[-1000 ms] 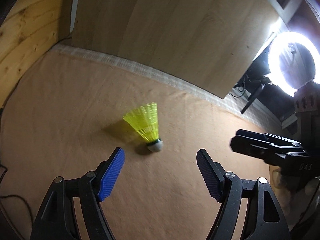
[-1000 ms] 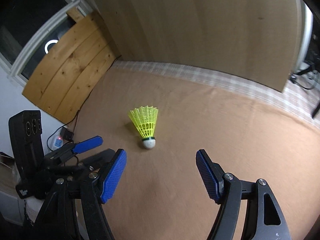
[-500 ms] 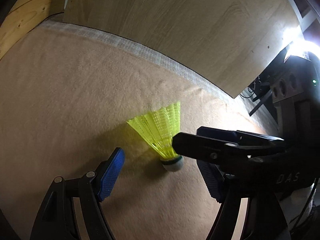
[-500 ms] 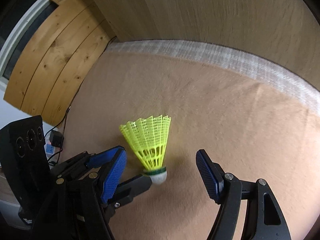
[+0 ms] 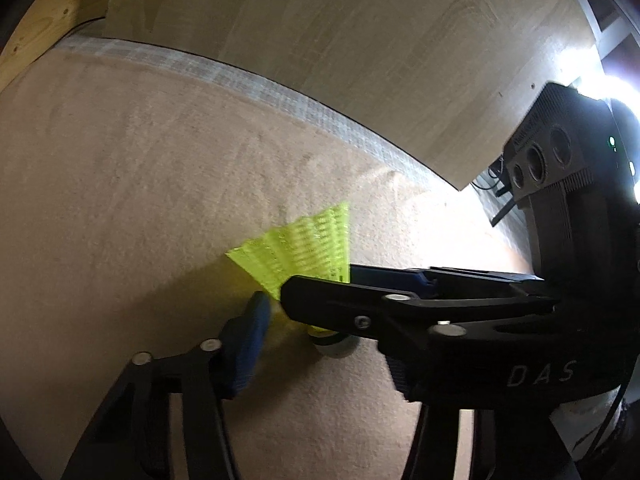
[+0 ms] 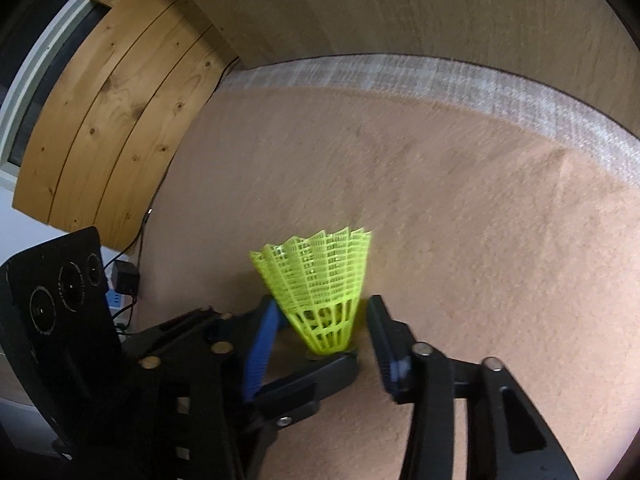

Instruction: Organize objects

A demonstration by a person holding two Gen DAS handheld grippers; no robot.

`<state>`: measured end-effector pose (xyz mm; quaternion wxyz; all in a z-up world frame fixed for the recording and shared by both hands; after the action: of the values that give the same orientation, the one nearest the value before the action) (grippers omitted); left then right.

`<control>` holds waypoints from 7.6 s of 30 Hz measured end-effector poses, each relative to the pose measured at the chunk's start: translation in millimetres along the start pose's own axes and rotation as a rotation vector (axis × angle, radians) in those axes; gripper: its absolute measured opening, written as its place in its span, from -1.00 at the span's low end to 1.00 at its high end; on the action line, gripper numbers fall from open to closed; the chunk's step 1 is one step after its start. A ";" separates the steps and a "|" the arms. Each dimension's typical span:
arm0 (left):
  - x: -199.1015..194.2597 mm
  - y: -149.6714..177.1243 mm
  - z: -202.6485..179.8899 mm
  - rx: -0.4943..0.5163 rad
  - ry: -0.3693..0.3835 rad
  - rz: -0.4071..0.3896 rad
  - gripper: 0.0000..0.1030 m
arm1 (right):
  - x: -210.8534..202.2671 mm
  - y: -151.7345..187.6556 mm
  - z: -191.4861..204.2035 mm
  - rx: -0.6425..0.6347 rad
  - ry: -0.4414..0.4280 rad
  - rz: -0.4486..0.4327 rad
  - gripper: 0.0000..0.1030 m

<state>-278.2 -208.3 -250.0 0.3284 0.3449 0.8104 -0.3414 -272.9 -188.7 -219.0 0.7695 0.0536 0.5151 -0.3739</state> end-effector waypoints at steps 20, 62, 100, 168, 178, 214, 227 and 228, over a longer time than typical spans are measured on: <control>-35.2 59.7 -123.5 0.175 0.035 -0.026 -0.20 | -123.0 68.6 -10.8 0.056 0.035 -0.173 -0.35; 36.3 362.2 -515.0 0.728 0.293 0.254 -0.30 | -403.7 397.5 -191.6 0.438 0.350 -0.503 -0.35; 32.4 320.8 -487.2 0.702 0.109 0.169 0.49 | -437.3 425.7 -215.3 0.497 0.502 -0.535 0.28; -166.1 193.4 -203.4 0.377 -0.285 -0.201 0.86 | -312.7 299.8 -13.2 0.123 0.623 -0.520 0.53; -161.2 187.4 -204.7 0.371 -0.293 -0.203 0.86 | -312.0 297.4 -21.4 0.126 0.627 -0.507 0.53; -155.3 182.9 -198.2 0.372 -0.296 -0.196 0.87 | -304.6 291.8 -30.5 0.138 0.625 -0.491 0.56; -150.4 179.6 -197.1 0.370 -0.289 -0.186 0.87 | -301.9 289.6 -33.8 0.142 0.619 -0.484 0.56; -149.8 179.8 -196.8 0.369 -0.288 -0.184 0.87 | -301.6 289.4 -34.4 0.142 0.619 -0.483 0.56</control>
<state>-113.9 -9.9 -85.3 0.3393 0.2716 0.7073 -0.5576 -173.6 191.0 -71.4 0.4624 0.0942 0.6933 -0.5447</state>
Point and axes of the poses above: each gripper's, at about its wrist camera, not at the fingertips, and x roughly the way its jaws point, z to its left, y to its underside, the point moved 9 cm from there along x, roughly the way its jaws point, and after that the axes turned 8 degrees about -x, right-handed, at the moved point
